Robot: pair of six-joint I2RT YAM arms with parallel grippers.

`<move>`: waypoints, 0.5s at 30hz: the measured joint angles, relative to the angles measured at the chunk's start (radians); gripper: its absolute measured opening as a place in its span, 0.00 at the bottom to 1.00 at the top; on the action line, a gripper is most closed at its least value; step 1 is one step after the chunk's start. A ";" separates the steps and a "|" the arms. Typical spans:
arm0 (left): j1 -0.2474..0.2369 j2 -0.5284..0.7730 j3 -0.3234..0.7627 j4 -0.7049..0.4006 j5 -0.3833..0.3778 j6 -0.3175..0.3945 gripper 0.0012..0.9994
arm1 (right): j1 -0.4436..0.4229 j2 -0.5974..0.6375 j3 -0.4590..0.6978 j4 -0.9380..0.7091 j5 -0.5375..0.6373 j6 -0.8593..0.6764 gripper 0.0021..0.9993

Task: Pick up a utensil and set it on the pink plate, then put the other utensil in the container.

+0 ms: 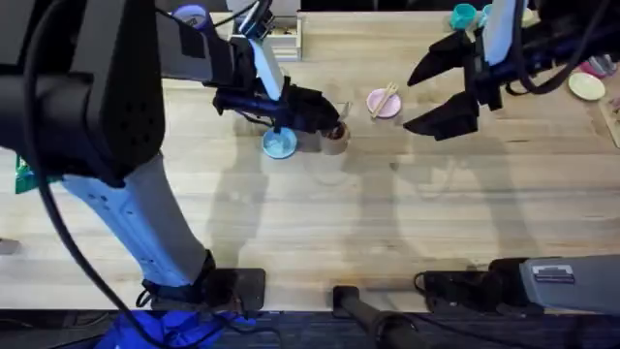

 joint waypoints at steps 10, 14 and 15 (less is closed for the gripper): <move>0.000 0.037 -0.003 0.000 0.006 0.000 0.04 | 0.000 0.000 0.000 0.000 0.000 0.000 1.00; 0.000 0.037 -0.003 0.000 0.008 0.004 0.04 | 0.000 0.000 0.000 0.000 0.000 0.000 1.00; 0.000 0.037 -0.003 0.000 0.008 0.005 0.06 | 0.000 0.000 0.000 0.000 0.000 0.000 1.00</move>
